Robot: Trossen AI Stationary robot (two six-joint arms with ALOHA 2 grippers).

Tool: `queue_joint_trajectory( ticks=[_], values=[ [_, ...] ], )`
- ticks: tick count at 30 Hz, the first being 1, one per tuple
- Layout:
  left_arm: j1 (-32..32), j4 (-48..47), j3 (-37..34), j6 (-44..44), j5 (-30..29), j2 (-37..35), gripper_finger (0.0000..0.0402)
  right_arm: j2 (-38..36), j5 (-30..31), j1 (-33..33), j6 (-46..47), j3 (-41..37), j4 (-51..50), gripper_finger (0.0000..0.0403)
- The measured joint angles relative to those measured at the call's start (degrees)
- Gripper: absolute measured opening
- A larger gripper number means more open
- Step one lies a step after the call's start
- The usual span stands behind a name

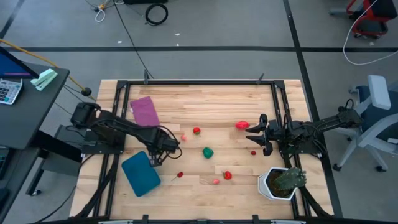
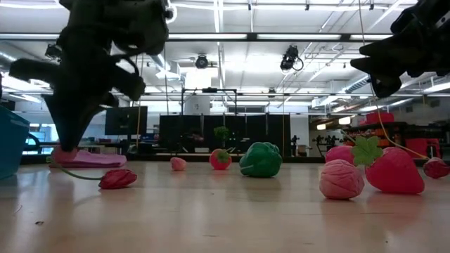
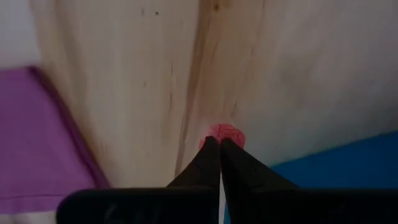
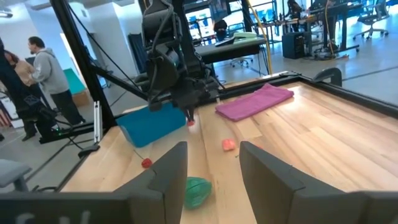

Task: Pick and placing Produce into tupperware
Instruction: Put the peach into the blue bin

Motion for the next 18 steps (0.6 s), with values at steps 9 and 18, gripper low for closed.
queue_joint_trajectory(
  ticks=[9, 18],
  values=[
    [-0.56, -7.31, 7.76, -1.83, -1.58, -9.43, 0.0003, -0.02, 0.0, 0.01, 0.18, 0.0, -0.4, 0.0155],
    [-11.22, -22.61, 11.49, -7.35, 1.6, -11.87, 0.0001, 0.08, 0.0, 0.0, 0.25, 0.0, -1.04, 0.0155]
  ],
)
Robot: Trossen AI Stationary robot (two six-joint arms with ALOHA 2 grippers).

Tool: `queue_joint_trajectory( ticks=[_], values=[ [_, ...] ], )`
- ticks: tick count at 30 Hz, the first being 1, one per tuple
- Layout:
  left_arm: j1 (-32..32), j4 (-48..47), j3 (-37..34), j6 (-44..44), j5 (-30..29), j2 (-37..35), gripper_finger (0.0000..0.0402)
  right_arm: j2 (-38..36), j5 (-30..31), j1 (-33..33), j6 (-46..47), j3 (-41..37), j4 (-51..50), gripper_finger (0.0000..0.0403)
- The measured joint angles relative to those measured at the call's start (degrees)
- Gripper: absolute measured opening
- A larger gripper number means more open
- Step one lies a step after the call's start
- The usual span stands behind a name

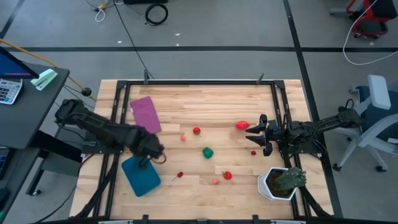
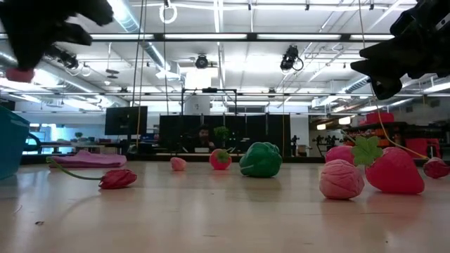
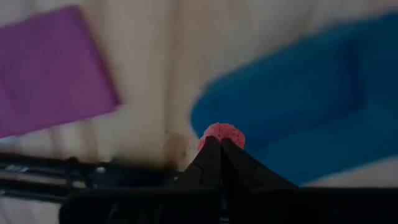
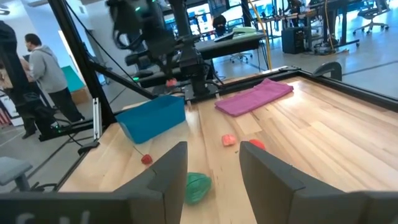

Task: Pick and placing Produce into tupperware
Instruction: Put the peach into the blue bin, then put the dragon fruit into the blue bin

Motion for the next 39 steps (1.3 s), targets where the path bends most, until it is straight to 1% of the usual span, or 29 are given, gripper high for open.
queue_joint_trajectory(
  ticks=[1, 3, 6, 8, 14, 16, 18, 23, 27, 33, 36, 39],
  values=[
    [-1.63, 1.55, -0.74, -0.1, 1.03, 0.01, 0.0001, 0.05, -0.01, 0.0, 0.0, 0.0, -0.01, 0.0155],
    [-4.47, 7.87, -2.6, -1.26, 2.94, 0.07, 0.0001, 0.05, 0.0, 0.0, 0.02, 0.0, -0.22, 0.0155],
    [-7.62, 17.67, -5.79, -3.1, 3.3, 0.09, 0.0002, 0.05, 0.0, 0.0, 0.04, 0.0, -0.2, 0.0155],
    [-9.03, 21.24, -7.66, -4.55, 3.29, 0.11, 0.0002, 0.05, -0.02, 0.0, 0.04, 0.0, -0.2, 0.0155],
    [-9.87, 21.39, -14.14, -9.62, 3.23, 0.09, 0.001, 0.05, -0.01, 0.01, 0.31, 0.0, 0.08, 0.0155],
    [-9.65, 21.55, -16.73, -10.08, 3.21, 0.09, 0.0018, 0.05, -0.02, 0.02, 2.31, 0.0, 0.07, 0.0155],
    [-8.68, 22.31, -19.13, -10.08, 3.34, 0.09, 0.0027, 0.05, -0.02, 0.02, 3.91, 0.0, 0.07, 0.0155],
    [-5.82, 24.29, -22.87, -11.07, 3.1, 0.09, 0.0054, 0.05, 0.0, 0.0, 2.87, 0.0, 0.07, 0.0155],
    [-4.75, 26.83, -23.6, -11.41, 3.19, 0.09, 0.0081, 0.05, 0.0, 0.02, 1.0, 0.0, 0.09, 0.0155],
    [-4.82, 30.85, -23.6, -11.39, 3.27, 0.09, 0.0139, 0.05, 0.02, 0.0, -0.6, 0.0, 0.11, 0.0155],
    [-4.78, 29.24, -23.06, -11.39, 3.19, 0.09, 0.0162, 0.05, 0.04, 0.02, -0.79, 0.0, 0.28, 0.0155],
    [-4.28, 25.29, -20.52, -11.82, 3.27, 0.09, 0.0173, 0.07, 1.03, 0.01, -0.79, 0.0, 2.17, 0.0155]
  ],
)
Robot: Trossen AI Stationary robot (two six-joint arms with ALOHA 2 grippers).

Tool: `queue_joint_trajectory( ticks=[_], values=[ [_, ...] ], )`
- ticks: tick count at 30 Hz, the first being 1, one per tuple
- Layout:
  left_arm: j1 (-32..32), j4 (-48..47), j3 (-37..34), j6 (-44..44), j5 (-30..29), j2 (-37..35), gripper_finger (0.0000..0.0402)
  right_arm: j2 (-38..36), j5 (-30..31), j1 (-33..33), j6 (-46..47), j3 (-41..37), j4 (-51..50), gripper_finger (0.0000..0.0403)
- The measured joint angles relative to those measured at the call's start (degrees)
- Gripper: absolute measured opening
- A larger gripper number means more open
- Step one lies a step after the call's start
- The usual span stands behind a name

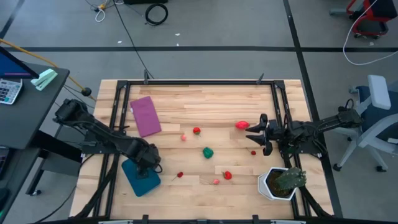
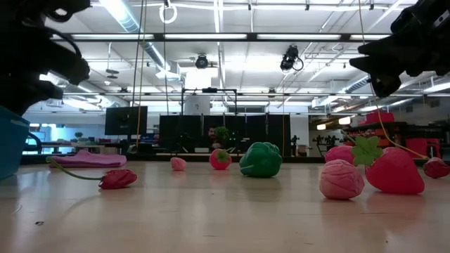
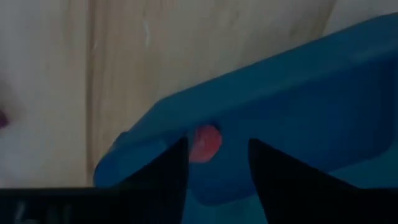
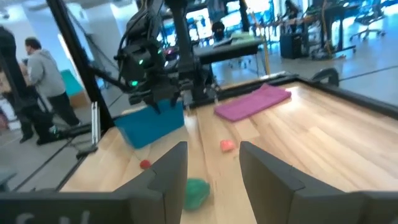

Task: Pick and placing Produce into tupperware
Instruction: Put the dragon fruit into the blue bin

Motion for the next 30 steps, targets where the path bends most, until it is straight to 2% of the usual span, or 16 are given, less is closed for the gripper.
queue_joint_trajectory(
  ticks=[4, 7, 12, 15, 20, 24, 30],
  values=[
    [0.87, -9.79, 7.44, 0.07, -0.12, 0.0, 0.0174, 0.72, 0.12, -0.01, -0.68, 2.12, 0.12, 0.0155],
    [1.33, -16.96, 14.52, 0.29, -0.17, 0.0, 0.0169, 3.67, 0.12, -0.01, -2.23, 6.71, -2.61, 0.0155],
    [1.99, -20.17, 25.58, 1.98, -3.87, 0.0, 0.0158, 14.98, 0.1, -0.01, -5.93, 19.62, -12.2, 0.0155],
    [2.12, -18.68, 29.96, 2.13, -9.05, 0.0, 0.0154, 24.38, 0.04, -0.22, -5.3, 28.94, -23.27, 0.0155],
    [2.06, -13.92, 32.7, 1.5, -19.69, 0.0, 0.0151, 40.01, -0.52, -3.01, -3.43, 41.22, -45.76, 0.0155],
    [2.07, -12.03, 32.52, 0.95, -21.65, 0.0, 0.0153, 49.76, -1.29, -5.85, -7.14, 48.02, -62.03, 0.0158],
    [2.06, -11.99, 32.46, -3.08, -21.61, 0.15, 0.0143, 57.91, -4.41, -8.21, -13.05, 54.52, -66.68, 0.0178]
  ],
)
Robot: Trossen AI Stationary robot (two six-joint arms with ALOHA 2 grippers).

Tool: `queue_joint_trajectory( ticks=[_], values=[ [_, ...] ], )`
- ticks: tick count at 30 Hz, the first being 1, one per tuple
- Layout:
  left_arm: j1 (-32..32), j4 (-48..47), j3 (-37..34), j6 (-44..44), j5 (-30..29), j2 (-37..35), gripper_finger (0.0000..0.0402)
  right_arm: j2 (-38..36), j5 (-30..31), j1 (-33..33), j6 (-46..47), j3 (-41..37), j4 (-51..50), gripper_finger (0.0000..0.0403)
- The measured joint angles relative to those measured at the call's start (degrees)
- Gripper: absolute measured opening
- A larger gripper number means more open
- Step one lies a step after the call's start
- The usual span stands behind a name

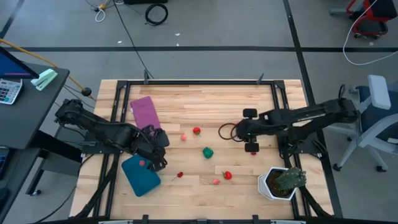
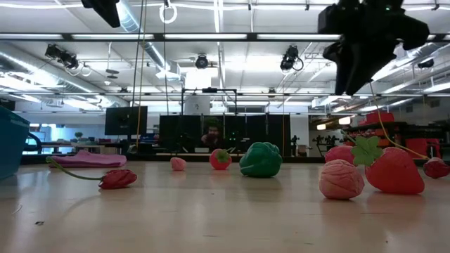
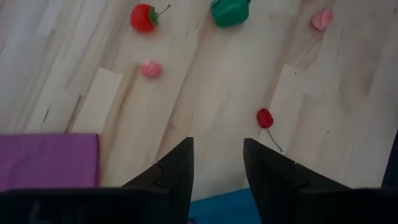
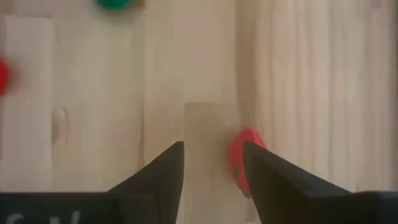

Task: Pick and placing Produce into tupperware
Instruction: Put the dragon fruit into the blue bin

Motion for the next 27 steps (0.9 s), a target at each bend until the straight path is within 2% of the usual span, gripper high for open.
queue_joint_trajectory(
  ticks=[7, 13, 20, 27],
  values=[
    [-0.98, 0.04, 0.0, -2.97, -0.01, 0.02, 0.0127, 5.8, -4.18, -6.11, 0.01, 0.82, -6.68, 0.0237],
    [-1.79, 0.24, 0.0, -4.76, -0.01, 0.02, 0.0118, 8.45, -2.57, -10.05, -2.71, -1.25, -7.27, 0.0277],
    [-1.79, 0.72, -0.02, -6.04, -0.01, 0.02, 0.0118, 10.45, -2.56, -14.76, -9.03, -1.28, -2.13, 0.0289],
    [-1.79, 0.76, -0.02, -5.94, -0.01, 0.02, 0.0112, 15.09, -2.97, -17.42, -9.43, -1.28, -1.21, 0.0286]
  ],
)
